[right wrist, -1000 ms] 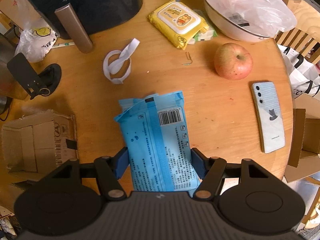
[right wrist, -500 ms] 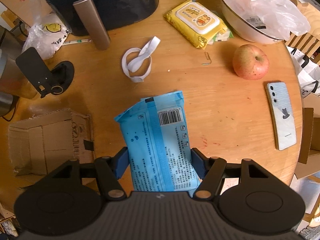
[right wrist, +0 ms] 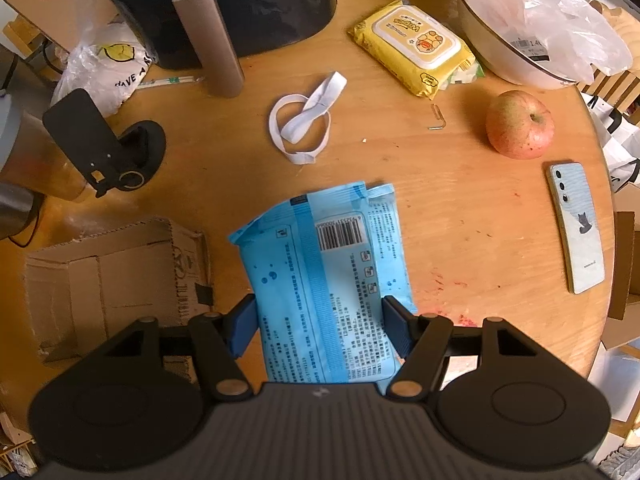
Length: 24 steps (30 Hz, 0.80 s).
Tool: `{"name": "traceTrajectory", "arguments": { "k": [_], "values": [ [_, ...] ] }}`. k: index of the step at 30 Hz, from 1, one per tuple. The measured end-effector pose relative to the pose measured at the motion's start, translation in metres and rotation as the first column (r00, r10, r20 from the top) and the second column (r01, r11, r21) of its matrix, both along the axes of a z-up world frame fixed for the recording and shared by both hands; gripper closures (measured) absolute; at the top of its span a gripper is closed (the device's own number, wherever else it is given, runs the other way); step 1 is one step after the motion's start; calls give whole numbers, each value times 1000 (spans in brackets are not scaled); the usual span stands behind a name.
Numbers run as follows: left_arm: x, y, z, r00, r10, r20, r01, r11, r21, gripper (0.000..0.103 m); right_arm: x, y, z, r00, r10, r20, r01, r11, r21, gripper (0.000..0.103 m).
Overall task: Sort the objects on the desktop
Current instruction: 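Carry the blue packet with the right gripper over the open cardboard box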
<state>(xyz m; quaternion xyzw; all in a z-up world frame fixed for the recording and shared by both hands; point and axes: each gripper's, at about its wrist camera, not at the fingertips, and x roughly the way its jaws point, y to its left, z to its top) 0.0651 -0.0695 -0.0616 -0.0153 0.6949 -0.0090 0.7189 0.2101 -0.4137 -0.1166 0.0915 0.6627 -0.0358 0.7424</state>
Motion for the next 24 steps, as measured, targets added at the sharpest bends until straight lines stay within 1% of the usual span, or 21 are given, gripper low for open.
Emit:
{"name": "traceTrajectory", "arguments": {
  "k": [24],
  "values": [
    [11,43,-7,1000,2,-7,-2,1000,2,0,8,55,-1,1000,9,-2,-9,1000,-1,38]
  ]
}}
